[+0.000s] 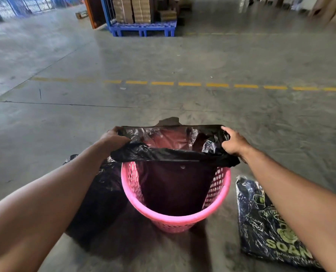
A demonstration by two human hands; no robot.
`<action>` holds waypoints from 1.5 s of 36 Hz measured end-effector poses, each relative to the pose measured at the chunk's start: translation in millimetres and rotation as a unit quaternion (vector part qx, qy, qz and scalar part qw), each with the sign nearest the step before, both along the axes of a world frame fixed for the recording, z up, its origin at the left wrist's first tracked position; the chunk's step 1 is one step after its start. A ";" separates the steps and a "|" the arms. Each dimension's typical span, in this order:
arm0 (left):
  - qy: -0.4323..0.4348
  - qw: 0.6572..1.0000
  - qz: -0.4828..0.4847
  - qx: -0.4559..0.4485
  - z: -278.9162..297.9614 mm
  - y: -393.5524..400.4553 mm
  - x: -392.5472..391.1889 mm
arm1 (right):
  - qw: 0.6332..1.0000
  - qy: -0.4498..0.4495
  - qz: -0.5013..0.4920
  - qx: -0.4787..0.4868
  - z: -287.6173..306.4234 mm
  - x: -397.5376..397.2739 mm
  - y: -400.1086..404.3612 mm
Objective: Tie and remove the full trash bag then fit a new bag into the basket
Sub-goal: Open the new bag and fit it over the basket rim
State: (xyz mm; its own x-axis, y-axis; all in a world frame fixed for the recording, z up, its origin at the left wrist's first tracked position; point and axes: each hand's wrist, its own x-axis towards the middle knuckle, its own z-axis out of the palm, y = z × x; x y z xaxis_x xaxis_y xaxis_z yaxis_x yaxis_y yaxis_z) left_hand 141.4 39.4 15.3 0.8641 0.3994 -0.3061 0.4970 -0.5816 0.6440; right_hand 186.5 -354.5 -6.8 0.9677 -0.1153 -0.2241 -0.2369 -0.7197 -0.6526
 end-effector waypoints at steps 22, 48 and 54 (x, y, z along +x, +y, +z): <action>0.081 0.919 -0.040 -0.384 -26.5 37.3 -85.9 | 0.888 0.288 0.000 0.358 7.9 -77.9 -63.6; -0.180 0.983 -0.038 0.007 -27.6 -13.8 -169.7 | 0.964 0.087 -0.195 0.158 24.8 -161.8 16.5; -0.147 0.967 -0.188 0.084 -22.6 -3.7 -176.7 | 0.969 -0.209 -0.065 -0.113 24.1 -185.8 15.2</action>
State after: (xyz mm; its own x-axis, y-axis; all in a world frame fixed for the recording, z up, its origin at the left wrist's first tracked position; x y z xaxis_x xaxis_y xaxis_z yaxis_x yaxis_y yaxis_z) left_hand -35.2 35.7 -7.2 0.9979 0.0627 0.0170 0.0395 -0.7939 0.6068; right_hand 0.7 -339.3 17.4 0.9428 -0.2419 0.2293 -0.0833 -0.8370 -0.5408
